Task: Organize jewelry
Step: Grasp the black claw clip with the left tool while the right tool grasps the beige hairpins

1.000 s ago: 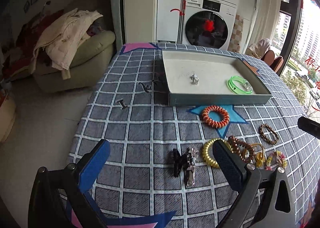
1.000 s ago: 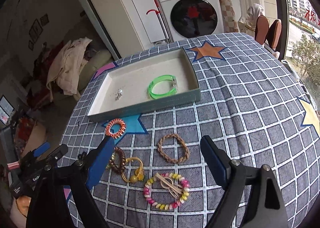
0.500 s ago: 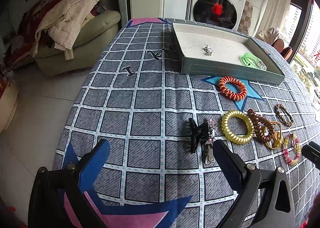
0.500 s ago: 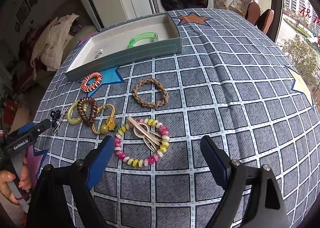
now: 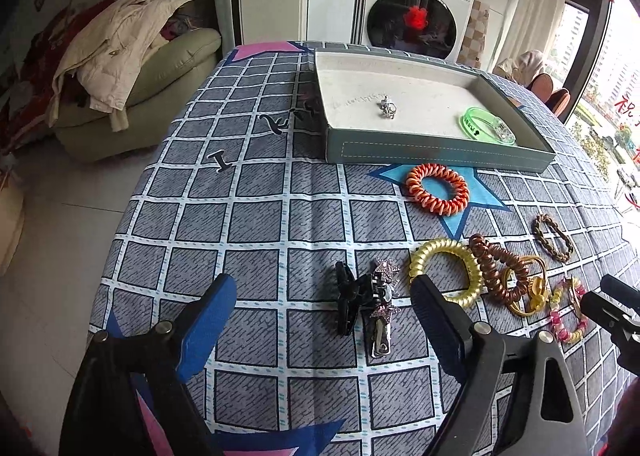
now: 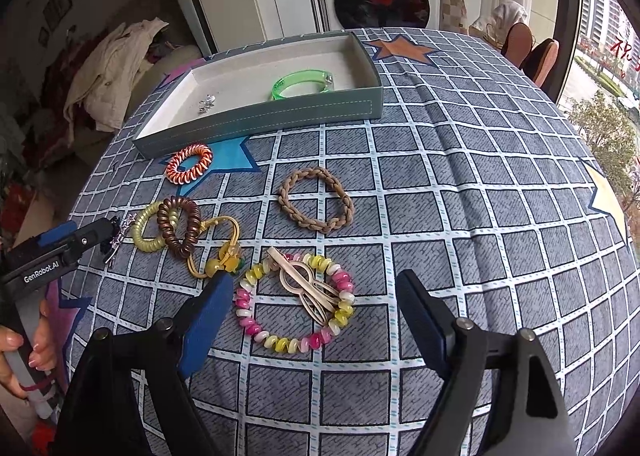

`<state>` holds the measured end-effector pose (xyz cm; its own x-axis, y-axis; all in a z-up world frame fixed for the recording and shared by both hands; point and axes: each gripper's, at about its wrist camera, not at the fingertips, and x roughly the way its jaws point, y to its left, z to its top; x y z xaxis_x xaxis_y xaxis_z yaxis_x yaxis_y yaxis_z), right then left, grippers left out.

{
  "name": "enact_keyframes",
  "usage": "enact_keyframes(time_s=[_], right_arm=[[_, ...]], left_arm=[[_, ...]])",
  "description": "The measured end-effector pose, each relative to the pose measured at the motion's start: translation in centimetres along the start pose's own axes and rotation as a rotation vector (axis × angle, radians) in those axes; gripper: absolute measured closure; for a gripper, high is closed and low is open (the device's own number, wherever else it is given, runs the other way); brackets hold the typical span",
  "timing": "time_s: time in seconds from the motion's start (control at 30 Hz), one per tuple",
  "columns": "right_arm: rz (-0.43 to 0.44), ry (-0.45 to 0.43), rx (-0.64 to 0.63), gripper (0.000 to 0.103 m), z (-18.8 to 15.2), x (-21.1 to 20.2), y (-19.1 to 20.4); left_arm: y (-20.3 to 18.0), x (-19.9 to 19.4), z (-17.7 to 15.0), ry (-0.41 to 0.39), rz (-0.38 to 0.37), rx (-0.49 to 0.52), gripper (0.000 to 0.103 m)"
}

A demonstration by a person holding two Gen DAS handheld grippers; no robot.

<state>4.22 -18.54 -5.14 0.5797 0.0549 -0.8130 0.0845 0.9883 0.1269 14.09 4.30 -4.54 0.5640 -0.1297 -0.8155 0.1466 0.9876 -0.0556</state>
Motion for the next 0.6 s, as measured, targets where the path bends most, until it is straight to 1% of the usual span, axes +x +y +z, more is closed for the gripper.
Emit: enact_keyframes(time_s=[0.13, 0.17, 0.2, 0.3, 0.37, 0.43, 0.47, 0.5, 0.53, 0.6], right_arm=[[0.006, -0.003, -0.077, 0.039, 0.4, 0.4, 1.4], [0.012, -0.004, -0.091, 0.044, 0.5, 0.5, 1.7], [0.016, -0.006, -0.103, 0.049, 0.6, 0.6, 1.9], [0.020, -0.002, -0.122, 0.060, 1.0, 1.3, 2.3], [0.022, 0.009, -0.125, 0.064, 1.1, 1.8, 2.4], [0.019, 0.021, -0.130, 0.072, 1.0, 2.2, 2.5], [0.011, 0.016, -0.133, 0.078, 1.0, 2.1, 2.5], [0.011, 0.016, -0.135, 0.088, 1.0, 2.1, 2.5], [0.017, 0.016, -0.131, 0.091, 1.0, 2.1, 2.5], [0.020, 0.003, -0.121, 0.092, 0.9, 1.9, 2.4]], left_arm=[[-0.4, 0.1, 0.0, -0.008, 0.002, 0.008, 0.000], [-0.5, 0.1, 0.0, -0.011, 0.002, 0.012, 0.005], [-0.5, 0.1, 0.0, -0.010, 0.000, 0.015, 0.013], [-0.6, 0.4, 0.0, 0.004, -0.007, 0.010, 0.013], [-0.6, 0.4, 0.0, 0.003, -0.005, 0.011, 0.018], [-0.5, 0.5, -0.1, 0.007, -0.007, 0.008, 0.018], [-0.4, 0.5, -0.1, 0.007, -0.008, 0.006, 0.019], [-0.3, 0.5, -0.1, 0.006, -0.007, 0.003, 0.020], [-0.2, 0.6, -0.1, 0.008, -0.011, 0.000, 0.028], [-0.1, 0.6, -0.1, 0.011, -0.025, -0.011, 0.030]])
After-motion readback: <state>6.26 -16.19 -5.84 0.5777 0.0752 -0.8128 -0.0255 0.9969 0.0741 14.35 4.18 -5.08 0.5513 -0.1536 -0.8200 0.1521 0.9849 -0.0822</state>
